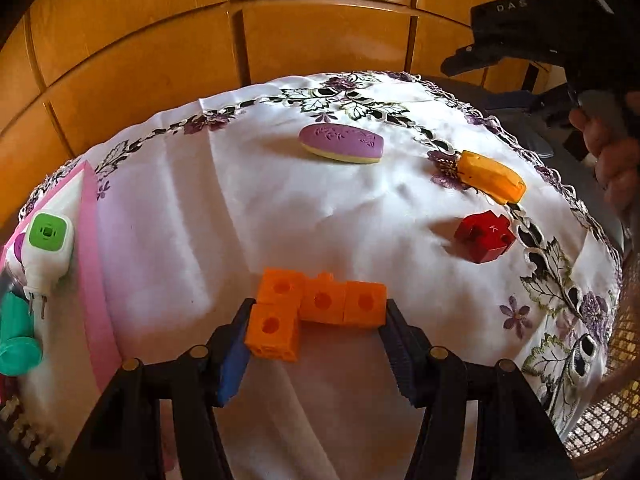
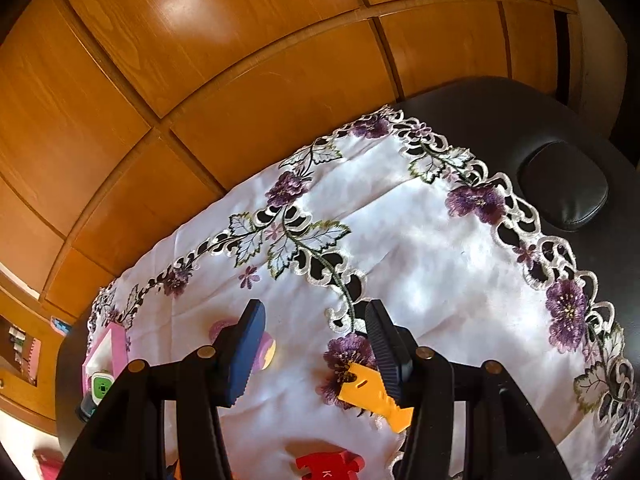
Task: Organize rigid objects
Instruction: 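Grasp the orange linked cubes with the left tool, then lift the orange cubes with the left tool while the right tool grasps the red K puzzle piece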
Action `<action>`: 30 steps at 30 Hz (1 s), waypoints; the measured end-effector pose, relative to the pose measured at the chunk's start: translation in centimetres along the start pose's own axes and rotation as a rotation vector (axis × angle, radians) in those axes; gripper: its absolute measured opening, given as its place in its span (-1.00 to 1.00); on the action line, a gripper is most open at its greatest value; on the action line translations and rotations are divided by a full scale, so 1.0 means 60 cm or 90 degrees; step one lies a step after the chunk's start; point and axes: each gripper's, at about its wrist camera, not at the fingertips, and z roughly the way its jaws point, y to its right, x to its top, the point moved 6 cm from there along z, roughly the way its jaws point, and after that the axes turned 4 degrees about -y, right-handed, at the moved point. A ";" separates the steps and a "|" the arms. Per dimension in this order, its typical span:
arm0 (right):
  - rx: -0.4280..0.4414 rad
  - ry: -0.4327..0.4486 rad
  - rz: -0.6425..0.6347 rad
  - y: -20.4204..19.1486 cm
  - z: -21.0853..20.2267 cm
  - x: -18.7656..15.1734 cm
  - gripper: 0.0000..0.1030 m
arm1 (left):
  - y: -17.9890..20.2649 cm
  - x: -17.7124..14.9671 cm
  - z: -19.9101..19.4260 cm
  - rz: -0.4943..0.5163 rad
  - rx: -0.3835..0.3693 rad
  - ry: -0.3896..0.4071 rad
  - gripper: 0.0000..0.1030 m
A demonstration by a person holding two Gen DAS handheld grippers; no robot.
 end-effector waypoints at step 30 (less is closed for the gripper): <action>-0.117 -0.257 -0.252 -0.067 0.050 -0.158 -0.09 | -0.020 -0.008 -0.064 -0.040 -0.020 0.028 0.17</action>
